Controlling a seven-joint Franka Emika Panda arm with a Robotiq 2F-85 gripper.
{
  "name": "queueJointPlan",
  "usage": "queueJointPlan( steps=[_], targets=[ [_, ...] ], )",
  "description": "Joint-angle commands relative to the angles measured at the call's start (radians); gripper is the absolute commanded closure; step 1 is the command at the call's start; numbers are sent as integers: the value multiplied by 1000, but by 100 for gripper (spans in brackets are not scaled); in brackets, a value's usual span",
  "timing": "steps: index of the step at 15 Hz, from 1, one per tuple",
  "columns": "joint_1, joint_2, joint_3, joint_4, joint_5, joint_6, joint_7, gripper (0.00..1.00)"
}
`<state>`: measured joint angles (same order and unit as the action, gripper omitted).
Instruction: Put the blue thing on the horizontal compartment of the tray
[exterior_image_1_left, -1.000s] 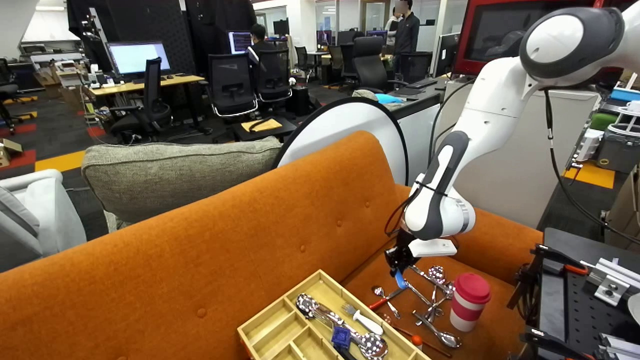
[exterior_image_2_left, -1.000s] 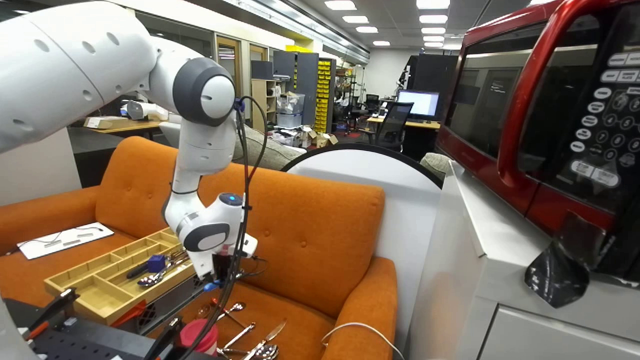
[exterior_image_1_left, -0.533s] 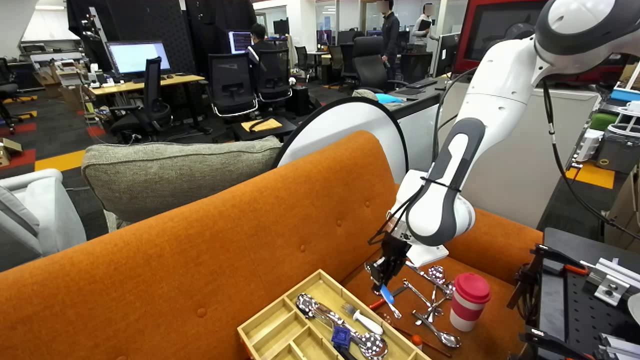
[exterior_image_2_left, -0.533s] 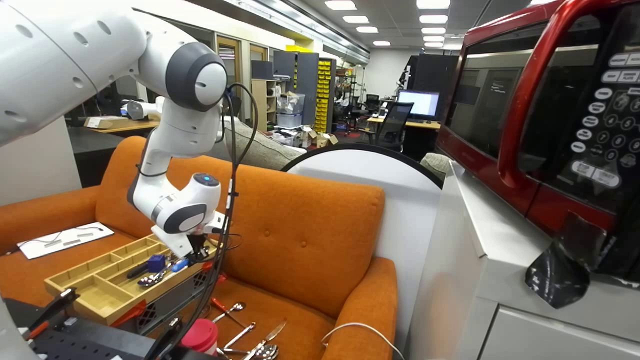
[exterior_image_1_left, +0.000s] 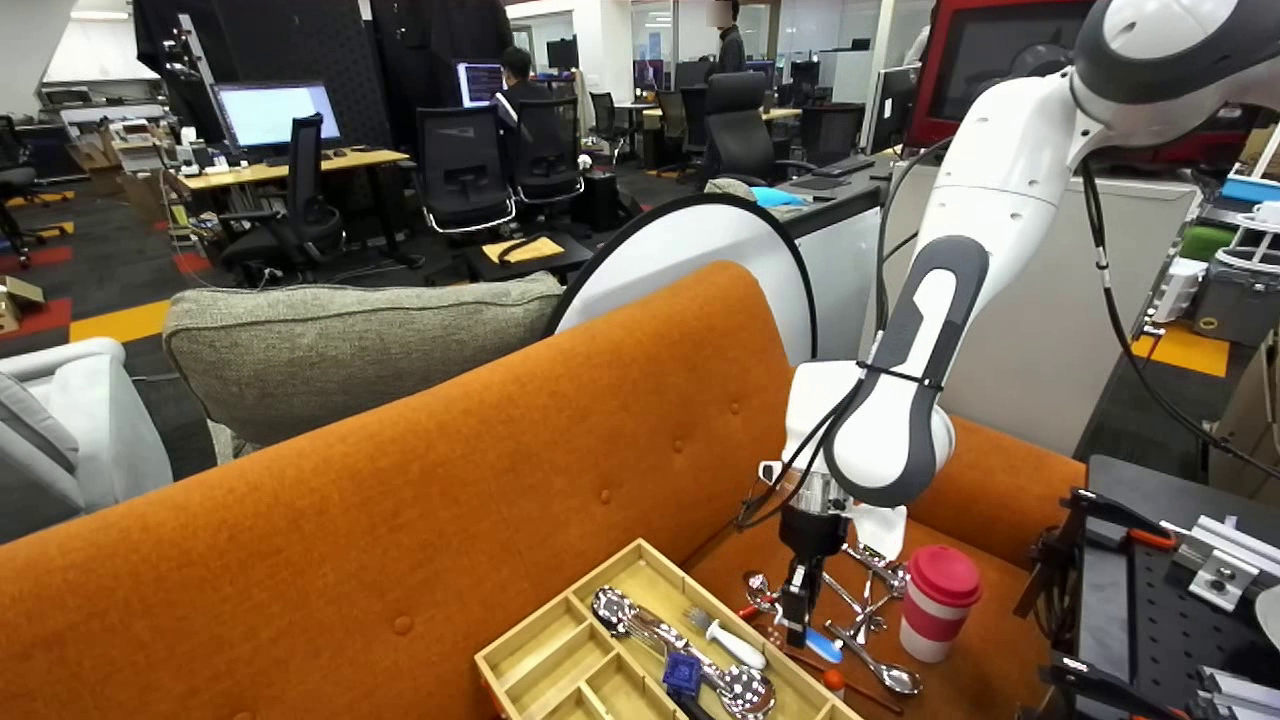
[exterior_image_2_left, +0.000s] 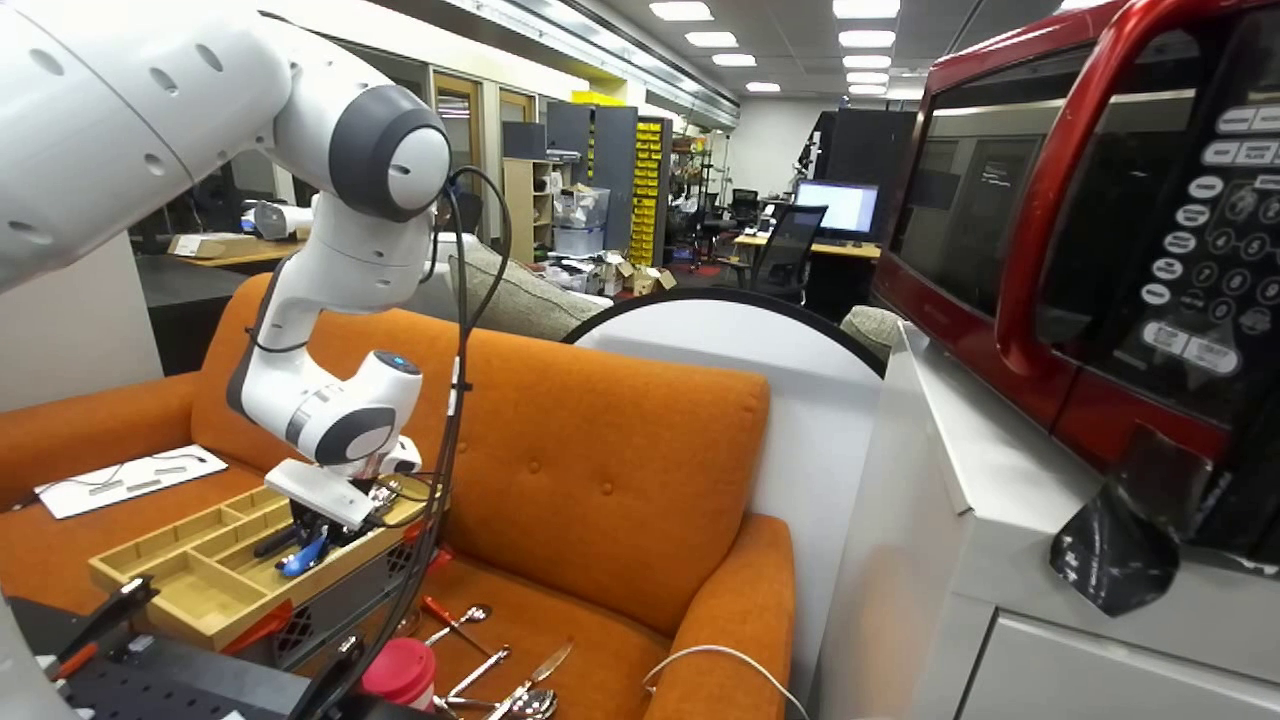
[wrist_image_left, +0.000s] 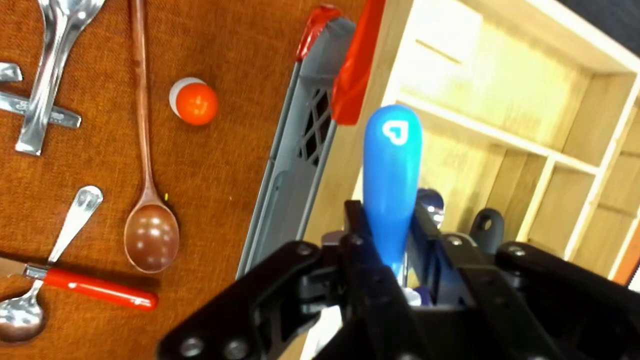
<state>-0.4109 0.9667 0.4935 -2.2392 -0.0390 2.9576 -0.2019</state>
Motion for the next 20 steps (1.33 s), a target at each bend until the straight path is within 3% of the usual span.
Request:
queueJointPlan(
  steps=[1, 8, 9, 11, 20],
  targets=[
    [11, -7, -8, 1, 29, -23, -48, 77],
    [12, -18, -11, -2, 25, -39, -69, 77],
    [3, -14, -3, -4, 25, -38, -76, 94],
    [25, -21, -5, -4, 3, -53, -103, 94],
    [299, -41, -32, 47, -130, -126, -213, 94]
  ],
)
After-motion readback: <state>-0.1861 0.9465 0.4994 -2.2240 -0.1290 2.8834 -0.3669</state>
